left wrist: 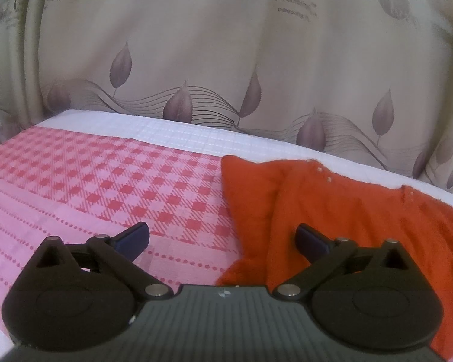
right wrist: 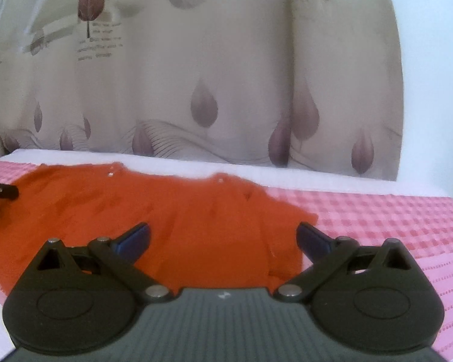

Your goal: Fold small clothes

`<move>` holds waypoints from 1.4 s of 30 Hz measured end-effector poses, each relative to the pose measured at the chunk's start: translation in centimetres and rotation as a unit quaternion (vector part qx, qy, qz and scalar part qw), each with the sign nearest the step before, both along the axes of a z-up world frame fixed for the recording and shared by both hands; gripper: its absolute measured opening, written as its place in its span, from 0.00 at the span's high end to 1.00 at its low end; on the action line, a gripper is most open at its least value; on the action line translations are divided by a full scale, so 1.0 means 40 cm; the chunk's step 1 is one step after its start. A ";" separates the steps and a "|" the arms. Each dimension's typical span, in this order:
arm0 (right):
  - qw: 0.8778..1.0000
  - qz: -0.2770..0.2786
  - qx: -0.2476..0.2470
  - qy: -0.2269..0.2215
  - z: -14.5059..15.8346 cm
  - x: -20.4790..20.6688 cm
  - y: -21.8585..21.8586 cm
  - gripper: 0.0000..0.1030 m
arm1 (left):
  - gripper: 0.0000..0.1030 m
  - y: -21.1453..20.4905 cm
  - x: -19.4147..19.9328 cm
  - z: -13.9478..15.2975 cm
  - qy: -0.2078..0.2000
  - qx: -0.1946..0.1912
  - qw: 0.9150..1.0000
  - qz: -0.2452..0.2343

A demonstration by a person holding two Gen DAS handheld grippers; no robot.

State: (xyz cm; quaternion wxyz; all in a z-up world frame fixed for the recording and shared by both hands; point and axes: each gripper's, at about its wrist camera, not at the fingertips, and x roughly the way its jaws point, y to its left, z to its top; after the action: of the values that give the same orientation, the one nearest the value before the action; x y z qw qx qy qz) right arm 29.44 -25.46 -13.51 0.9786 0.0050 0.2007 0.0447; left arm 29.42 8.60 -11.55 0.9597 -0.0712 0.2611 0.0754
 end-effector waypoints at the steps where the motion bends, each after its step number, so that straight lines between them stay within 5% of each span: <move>1: 1.000 0.003 -0.004 0.002 0.001 0.003 0.003 0.00 | 0.01 0.000 0.000 0.000 0.001 0.001 1.000 0.000; 9: 1.000 0.012 -0.011 -0.003 0.000 -0.001 0.015 0.00 | 0.00 -0.005 -0.001 0.000 0.001 0.004 1.000 -0.002; 13: 1.000 0.011 -0.019 -0.003 -0.001 -0.003 0.024 0.00 | 0.01 0.027 -0.004 0.009 -0.008 -0.047 0.998 -0.052; 20: 1.000 0.018 -0.008 -0.003 -0.001 -0.003 0.017 0.00 | 0.14 0.114 0.093 0.002 0.042 -0.172 0.968 -0.178; 23: 1.000 0.017 -0.010 -0.011 0.001 -0.010 0.019 0.00 | 0.29 0.111 0.144 -0.005 0.062 -0.175 0.958 -0.220; 27: 1.000 0.019 -0.010 -0.015 0.002 -0.012 0.018 0.00 | 0.33 0.108 0.214 -0.011 0.077 -0.201 0.944 -0.250; 28: 1.000 0.019 -0.010 -0.016 0.002 -0.013 0.018 0.00 | 0.40 0.111 0.223 -0.018 0.076 -0.208 0.943 -0.247; 29: 1.000 0.019 -0.009 -0.018 0.002 -0.014 0.017 0.00 | 0.65 0.110 0.229 -0.022 0.077 -0.207 0.946 -0.239; 30: 1.000 0.018 -0.007 -0.020 0.003 -0.015 0.015 0.00 | 0.76 0.114 0.239 -0.029 0.081 -0.206 0.948 -0.229; 35: 0.999 0.017 0.008 -0.034 0.005 -0.029 0.006 0.00 | 0.80 0.104 0.235 -0.017 0.079 -0.225 0.951 -0.194; 42: 0.997 0.010 0.048 -0.051 0.009 -0.039 -0.029 0.00 | 0.80 -0.033 0.219 0.133 0.084 -0.217 0.954 -0.190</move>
State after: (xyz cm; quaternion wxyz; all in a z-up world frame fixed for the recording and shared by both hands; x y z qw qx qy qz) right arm 27.89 -26.60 -13.14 0.9857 0.0480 0.1485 0.0641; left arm 38.20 7.30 -6.22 0.8924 -0.2199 0.3596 -0.1614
